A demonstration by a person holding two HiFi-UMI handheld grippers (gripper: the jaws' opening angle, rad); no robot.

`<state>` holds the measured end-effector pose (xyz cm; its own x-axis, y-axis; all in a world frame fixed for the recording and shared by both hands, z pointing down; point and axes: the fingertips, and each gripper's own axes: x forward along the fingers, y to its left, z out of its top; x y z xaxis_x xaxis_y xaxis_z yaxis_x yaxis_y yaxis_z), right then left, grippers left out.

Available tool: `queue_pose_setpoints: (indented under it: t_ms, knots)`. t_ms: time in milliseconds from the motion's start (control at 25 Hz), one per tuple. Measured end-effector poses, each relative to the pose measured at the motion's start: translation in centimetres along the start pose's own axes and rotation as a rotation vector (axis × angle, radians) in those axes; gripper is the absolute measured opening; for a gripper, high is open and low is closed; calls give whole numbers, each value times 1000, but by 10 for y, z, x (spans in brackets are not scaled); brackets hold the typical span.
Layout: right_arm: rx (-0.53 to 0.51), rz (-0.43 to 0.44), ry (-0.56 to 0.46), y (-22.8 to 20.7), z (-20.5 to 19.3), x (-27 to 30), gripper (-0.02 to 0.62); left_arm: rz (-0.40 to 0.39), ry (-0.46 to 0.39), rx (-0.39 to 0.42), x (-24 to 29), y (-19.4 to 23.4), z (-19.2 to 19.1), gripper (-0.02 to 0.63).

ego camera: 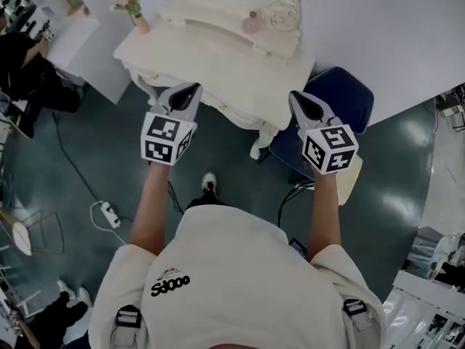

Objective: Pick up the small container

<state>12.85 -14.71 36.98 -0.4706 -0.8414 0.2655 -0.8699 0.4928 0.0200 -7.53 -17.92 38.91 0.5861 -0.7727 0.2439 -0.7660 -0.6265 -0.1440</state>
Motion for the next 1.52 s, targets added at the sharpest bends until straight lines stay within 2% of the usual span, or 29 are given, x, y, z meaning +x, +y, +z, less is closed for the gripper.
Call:
queue_pose_setpoints:
  t_ms: [320,560,760,1160,1520]
  knots:
    - [39,-55,20,-9,32,80,3,-70,-17,-7,45,75,9,20]
    - [77,-128,32,-10,38,108,3,-144,-6,-35,61,98,-4,20]
    - [109,-186,9,-19,45,119,3,-164,-9,-48,68,114,-8,20]
    - [135,-152,17,-38,41,154,66,-158,3,-74,84,124,-21,20]
    - [142,-96,23,-80,40,209,104,-85,44,-97,117,143,-26,20]
